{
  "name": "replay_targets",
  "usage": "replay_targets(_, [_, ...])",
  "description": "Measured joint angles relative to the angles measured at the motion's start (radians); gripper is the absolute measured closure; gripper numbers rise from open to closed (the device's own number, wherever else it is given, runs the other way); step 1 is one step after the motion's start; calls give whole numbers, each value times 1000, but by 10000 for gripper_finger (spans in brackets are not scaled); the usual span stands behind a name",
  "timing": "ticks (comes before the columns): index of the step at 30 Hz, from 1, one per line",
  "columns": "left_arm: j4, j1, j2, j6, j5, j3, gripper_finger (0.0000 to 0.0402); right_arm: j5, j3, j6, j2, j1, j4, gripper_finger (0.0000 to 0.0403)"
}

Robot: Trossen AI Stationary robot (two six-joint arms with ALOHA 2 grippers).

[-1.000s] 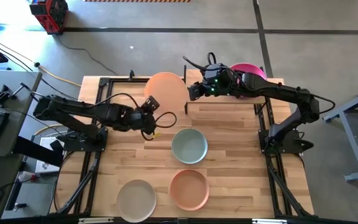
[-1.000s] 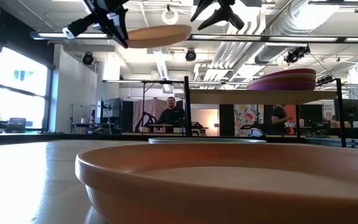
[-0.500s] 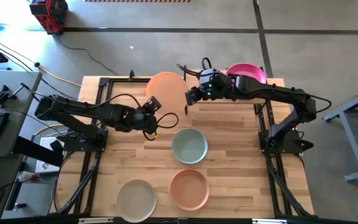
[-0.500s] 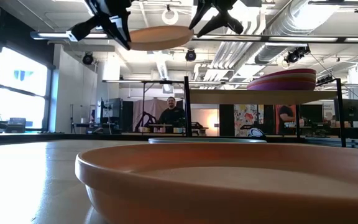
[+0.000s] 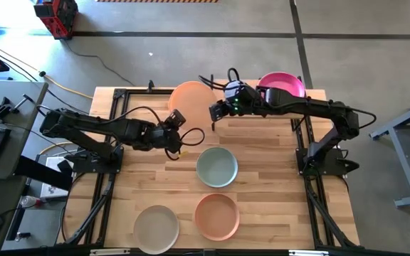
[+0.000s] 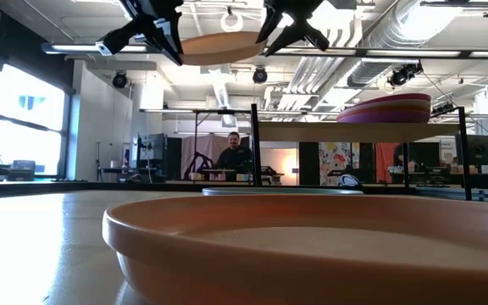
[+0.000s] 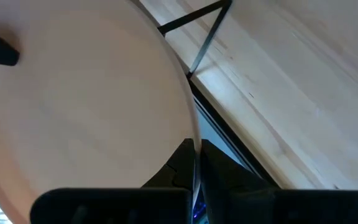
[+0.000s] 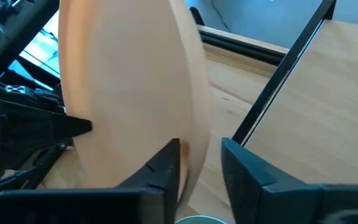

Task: Place and stack plates onto a shelf
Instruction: Put the light orange plate on the shelf

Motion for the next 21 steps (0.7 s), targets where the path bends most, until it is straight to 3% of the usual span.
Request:
replay_targets(6, [3,3,0,0,6,0,393,-2,0,1,0,1,3,392])
replay_targets(11, [3,5,0,-16,18,0,380,-7,0,23,0,4,-1,387])
replay_targets(21, [8,39,0,-267,43,0,336,-5,0,26,0,6,0,400])
